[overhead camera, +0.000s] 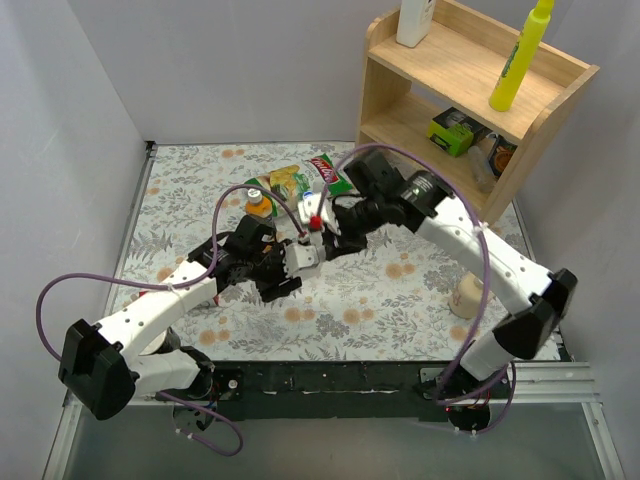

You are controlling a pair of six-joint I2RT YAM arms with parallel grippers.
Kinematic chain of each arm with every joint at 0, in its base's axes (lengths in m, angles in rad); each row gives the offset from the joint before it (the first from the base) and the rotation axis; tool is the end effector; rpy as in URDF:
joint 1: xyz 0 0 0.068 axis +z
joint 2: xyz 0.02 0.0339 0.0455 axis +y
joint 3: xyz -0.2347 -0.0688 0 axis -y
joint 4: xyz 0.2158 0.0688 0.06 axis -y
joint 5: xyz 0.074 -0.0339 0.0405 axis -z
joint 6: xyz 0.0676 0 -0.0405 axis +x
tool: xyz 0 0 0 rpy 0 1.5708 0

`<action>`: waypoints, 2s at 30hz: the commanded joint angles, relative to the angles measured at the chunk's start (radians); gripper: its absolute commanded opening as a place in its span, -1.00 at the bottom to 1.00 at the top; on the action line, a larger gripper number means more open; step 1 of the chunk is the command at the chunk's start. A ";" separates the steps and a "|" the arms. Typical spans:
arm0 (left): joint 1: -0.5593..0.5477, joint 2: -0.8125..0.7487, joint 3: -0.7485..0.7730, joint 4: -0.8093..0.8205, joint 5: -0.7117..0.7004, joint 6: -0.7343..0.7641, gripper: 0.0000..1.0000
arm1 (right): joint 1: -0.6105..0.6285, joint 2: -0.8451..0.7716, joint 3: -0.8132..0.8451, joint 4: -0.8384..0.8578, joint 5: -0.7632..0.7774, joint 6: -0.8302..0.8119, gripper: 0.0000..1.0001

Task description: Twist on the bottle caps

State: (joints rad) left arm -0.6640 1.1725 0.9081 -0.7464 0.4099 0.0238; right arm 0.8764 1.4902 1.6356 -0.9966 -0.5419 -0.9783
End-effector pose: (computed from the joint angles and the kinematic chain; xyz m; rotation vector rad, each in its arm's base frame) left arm 0.1607 -0.1600 0.2161 1.0375 2.4294 -0.7589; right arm 0.1606 0.2474 0.3389 -2.0138 1.2053 0.6028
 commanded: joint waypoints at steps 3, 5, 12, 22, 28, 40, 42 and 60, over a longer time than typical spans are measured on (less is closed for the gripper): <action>-0.006 -0.008 0.026 0.335 -0.250 -0.327 -1.00 | -0.177 0.206 0.144 0.145 -0.211 0.969 -0.97; -0.006 -0.008 0.005 0.335 -0.276 -0.335 -1.00 | -0.178 0.226 0.168 0.138 -0.231 0.922 -0.97; 0.095 -0.097 -0.051 0.260 0.083 -0.294 -1.00 | -0.315 0.099 0.140 0.365 -0.531 0.684 0.16; 0.156 -0.106 0.001 0.193 0.458 -0.130 -1.00 | -0.298 -0.182 -0.394 1.252 -0.609 1.064 0.45; 0.156 -0.068 0.038 0.173 0.481 -0.119 -1.00 | -0.263 -0.133 -0.369 1.317 -0.616 1.106 0.43; 0.156 -0.034 0.080 0.174 0.489 -0.093 -1.00 | -0.261 -0.071 -0.369 1.397 -0.618 1.196 0.16; 0.156 -0.030 0.083 0.179 0.489 -0.094 -1.00 | -0.260 -0.058 -0.362 1.402 -0.625 1.205 0.07; 0.126 -0.030 0.038 0.453 0.296 -0.403 -1.00 | -0.218 -0.048 -0.338 1.184 -0.446 1.153 -0.97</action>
State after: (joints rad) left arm -0.5072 1.1713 0.9306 -0.4454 0.7727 -0.2577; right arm 0.6102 1.4464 1.2758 0.2932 -1.0451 0.2306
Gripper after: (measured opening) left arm 0.555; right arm 0.393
